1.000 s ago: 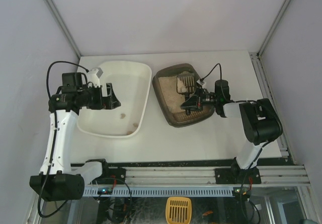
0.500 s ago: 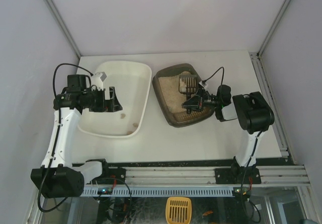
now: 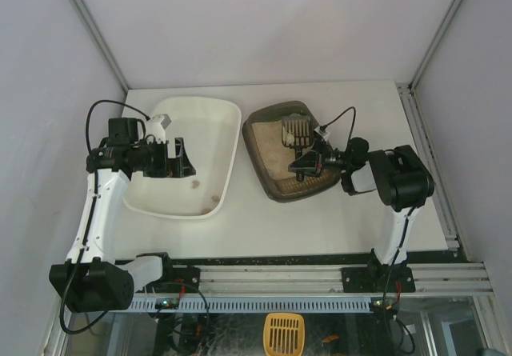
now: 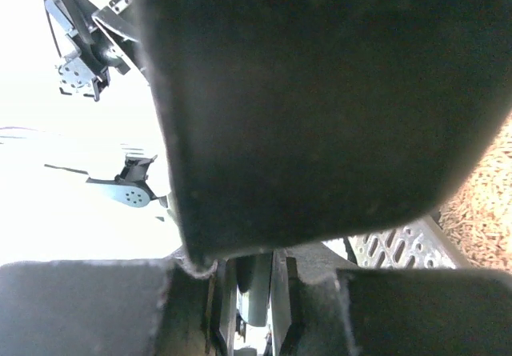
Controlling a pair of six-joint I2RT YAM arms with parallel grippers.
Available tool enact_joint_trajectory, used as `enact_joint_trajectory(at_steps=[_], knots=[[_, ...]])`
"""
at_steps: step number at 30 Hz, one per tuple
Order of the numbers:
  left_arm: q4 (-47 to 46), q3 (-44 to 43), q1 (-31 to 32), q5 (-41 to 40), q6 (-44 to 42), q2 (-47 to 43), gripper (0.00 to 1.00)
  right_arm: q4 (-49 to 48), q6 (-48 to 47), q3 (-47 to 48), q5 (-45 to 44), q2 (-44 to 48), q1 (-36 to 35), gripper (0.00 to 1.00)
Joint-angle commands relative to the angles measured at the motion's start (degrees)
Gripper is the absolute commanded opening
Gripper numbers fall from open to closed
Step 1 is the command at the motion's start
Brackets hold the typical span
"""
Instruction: Clean the litter box
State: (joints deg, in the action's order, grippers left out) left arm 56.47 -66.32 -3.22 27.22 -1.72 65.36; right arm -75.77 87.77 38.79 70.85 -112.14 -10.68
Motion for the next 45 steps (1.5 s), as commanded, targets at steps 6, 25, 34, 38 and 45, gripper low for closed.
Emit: enact_joint_trajectory(at_steps=[6,25,34,38,45], knots=[[-0.9,1.2,0.3,1.7,-1.4,-0.4,1.00,-4.2,0.0,1.5,1.0,0.2,-1.1,0.00],[0.1,-0.3,0.1,3.0,0.0,-0.7,1.00,-6.2,3.7,1.9,0.9,0.2,2.7,0.00],[7.6,-4.7,-7.0,18.8,-1.9,0.9,0.97,3.4,-2.9,1.7,1.3,3.9,3.8,0.00],[5.9,-2.4,-7.1,15.6,-1.1,0.2,0.95,11.3,-7.4,2.8,1.6,5.6,0.9,0.00],[3.5,-2.2,-7.1,8.6,0.2,0.0,0.95,14.1,-9.8,1.2,-0.2,7.4,5.0,0.00]])
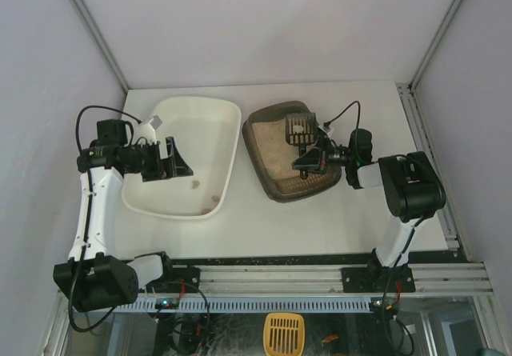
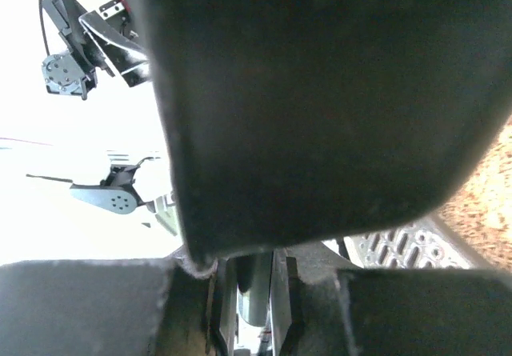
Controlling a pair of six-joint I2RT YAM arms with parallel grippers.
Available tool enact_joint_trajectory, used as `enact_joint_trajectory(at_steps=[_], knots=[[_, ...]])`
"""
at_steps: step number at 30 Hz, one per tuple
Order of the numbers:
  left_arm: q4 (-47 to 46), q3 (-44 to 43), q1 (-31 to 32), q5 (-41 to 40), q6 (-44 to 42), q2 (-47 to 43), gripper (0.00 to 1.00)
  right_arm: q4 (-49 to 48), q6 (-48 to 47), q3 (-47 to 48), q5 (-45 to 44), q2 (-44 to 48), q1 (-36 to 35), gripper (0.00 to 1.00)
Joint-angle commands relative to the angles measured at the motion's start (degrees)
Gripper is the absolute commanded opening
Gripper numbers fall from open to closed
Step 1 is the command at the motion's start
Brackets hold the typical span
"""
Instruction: Clean the litter box
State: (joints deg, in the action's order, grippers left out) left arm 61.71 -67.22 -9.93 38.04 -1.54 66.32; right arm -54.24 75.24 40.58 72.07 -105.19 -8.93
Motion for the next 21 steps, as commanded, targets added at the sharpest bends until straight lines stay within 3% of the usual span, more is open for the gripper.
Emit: enact_joint_trajectory(at_steps=[1,6,8,11,16,21], knots=[[-1.8,-1.3,-0.4,-2.1,0.0,-0.9,0.95,-11.9,5.7,-0.7,-1.3,-0.9,2.5,0.00],[-2.1,-1.2,-0.4,-2.1,0.2,-0.6,0.95,-9.1,3.4,0.0,-1.2,-1.7,-2.8,0.00],[-2.1,-1.1,-0.4,-2.3,0.0,-0.9,0.95,-13.5,6.9,-0.4,-1.9,-2.6,-1.2,0.00],[-2.1,-0.8,-0.4,-2.3,-0.2,-1.1,0.96,-28.4,17.2,-0.1,-2.7,-7.5,-0.1,0.00],[-1.6,-1.2,-0.4,-2.0,-0.5,-0.9,0.96,-21.5,12.3,2.1,-1.2,-6.4,-5.0,0.00],[-1.6,-1.1,-0.4,-2.4,-0.8,-0.9,0.96,-31.5,21.0,2.0,-3.5,-8.7,-0.4,0.00]])
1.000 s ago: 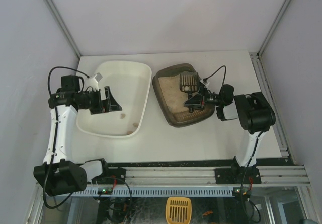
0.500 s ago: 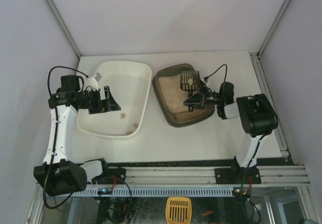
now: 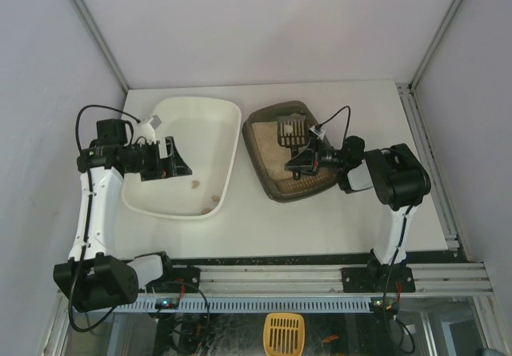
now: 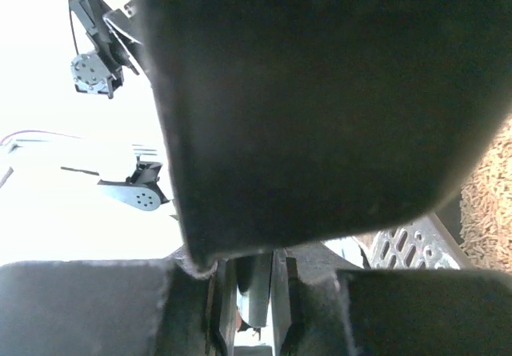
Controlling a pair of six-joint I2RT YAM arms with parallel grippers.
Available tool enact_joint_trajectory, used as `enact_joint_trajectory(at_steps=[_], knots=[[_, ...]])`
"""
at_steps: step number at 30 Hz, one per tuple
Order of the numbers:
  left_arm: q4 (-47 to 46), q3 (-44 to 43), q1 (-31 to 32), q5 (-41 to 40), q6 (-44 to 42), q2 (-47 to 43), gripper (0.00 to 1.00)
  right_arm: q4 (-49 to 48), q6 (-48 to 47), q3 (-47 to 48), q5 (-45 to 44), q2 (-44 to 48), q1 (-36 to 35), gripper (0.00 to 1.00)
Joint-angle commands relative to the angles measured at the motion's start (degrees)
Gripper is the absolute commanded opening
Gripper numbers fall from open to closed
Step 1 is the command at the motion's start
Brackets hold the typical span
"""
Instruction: Clean the litter box
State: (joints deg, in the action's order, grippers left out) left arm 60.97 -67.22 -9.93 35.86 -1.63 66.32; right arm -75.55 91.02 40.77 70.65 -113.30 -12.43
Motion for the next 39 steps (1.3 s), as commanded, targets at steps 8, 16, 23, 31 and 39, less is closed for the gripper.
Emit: enact_joint_trajectory(at_steps=[8,16,23,31,39], knots=[[-0.6,-2.5,-0.3,-2.6,-1.0,0.0,0.97,15.7,-14.8,3.4,-2.2,7.2,-3.1,0.00],[4.7,-13.2,-2.0,-15.3,-6.4,2.7,0.95,13.0,-9.3,5.2,-4.2,7.5,-7.9,0.00],[4.1,-19.0,-11.4,-13.4,-6.1,3.7,0.95,34.3,-22.4,13.7,-10.3,9.7,-20.2,0.00],[5.6,-21.5,-20.4,-11.5,-6.7,6.2,0.95,79.6,-50.0,32.2,-24.8,10.1,-31.4,0.00],[4.6,-16.5,-21.8,-10.0,-7.0,5.2,0.94,123.4,-66.9,60.1,-57.2,1.2,-40.8,0.00]])
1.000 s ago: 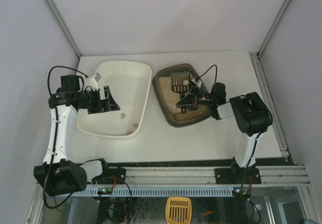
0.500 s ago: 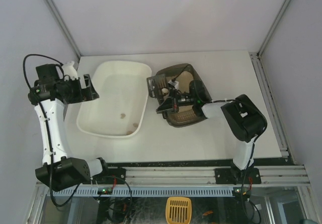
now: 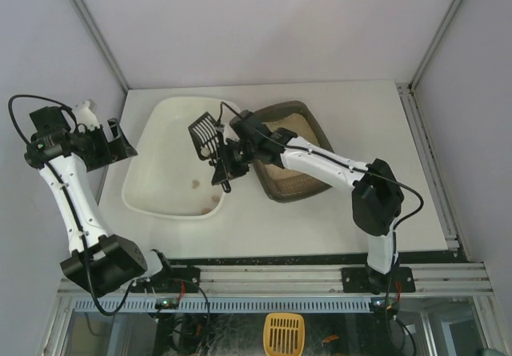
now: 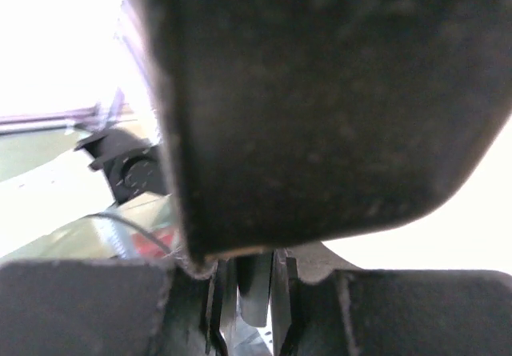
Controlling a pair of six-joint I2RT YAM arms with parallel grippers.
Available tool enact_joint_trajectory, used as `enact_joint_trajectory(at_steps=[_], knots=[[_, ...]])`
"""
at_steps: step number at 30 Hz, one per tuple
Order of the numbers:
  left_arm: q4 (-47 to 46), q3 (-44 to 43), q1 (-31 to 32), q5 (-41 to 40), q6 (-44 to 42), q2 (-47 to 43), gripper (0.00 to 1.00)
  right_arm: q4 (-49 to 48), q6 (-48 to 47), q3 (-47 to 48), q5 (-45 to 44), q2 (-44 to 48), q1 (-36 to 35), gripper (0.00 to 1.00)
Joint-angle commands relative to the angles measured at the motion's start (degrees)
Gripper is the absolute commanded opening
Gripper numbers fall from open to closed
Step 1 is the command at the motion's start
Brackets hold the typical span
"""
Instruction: Clean the litter box
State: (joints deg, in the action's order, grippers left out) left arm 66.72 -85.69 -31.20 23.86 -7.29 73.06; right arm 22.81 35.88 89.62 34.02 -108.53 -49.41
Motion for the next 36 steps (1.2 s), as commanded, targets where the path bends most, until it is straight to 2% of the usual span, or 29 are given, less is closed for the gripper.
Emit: enact_joint_trajectory(at_steps=[1,6,10,14,21,27,31,34,36], knots=[[-1.2,2.4,-0.6,2.1,-1.3,-1.7,0.94,28.2,-12.5,14.1,-24.1,-5.1,-5.1,0.00],[-1.3,4.0,-0.5,2.1,-2.3,-2.6,0.94,41.1,-15.5,27.4,-43.8,-13.4,-11.5,0.00],[-1.5,4.8,-0.5,1.2,-1.9,-2.8,0.94,47.3,-19.0,32.9,-56.1,-17.6,-16.3,0.00],[-2.6,5.2,-0.5,-0.7,-0.2,-3.6,0.94,48.8,-21.8,33.1,-68.3,-20.0,-20.8,0.00],[-3.4,5.8,-0.5,-1.7,0.5,-4.7,0.94,45.5,-23.8,31.3,-77.5,-18.9,-23.0,0.00],[-3.1,6.0,-0.4,-0.9,0.8,-5.1,0.93,38.6,-23.6,26.7,-77.2,-12.1,-22.4,0.00],[-5.0,4.5,-0.4,-0.6,3.7,-6.8,0.92,33.5,-20.3,17.8,-72.6,0.3,-18.7,0.00],[-9.0,4.4,0.3,3.6,8.7,-7.8,0.92,30.2,-19.0,8.7,-63.1,10.5,-12.6,0.00],[-10.3,3.2,4.3,5.3,12.2,-6.3,0.92,32.8,-15.6,5.8,-54.0,14.4,-6.0,0.00]])
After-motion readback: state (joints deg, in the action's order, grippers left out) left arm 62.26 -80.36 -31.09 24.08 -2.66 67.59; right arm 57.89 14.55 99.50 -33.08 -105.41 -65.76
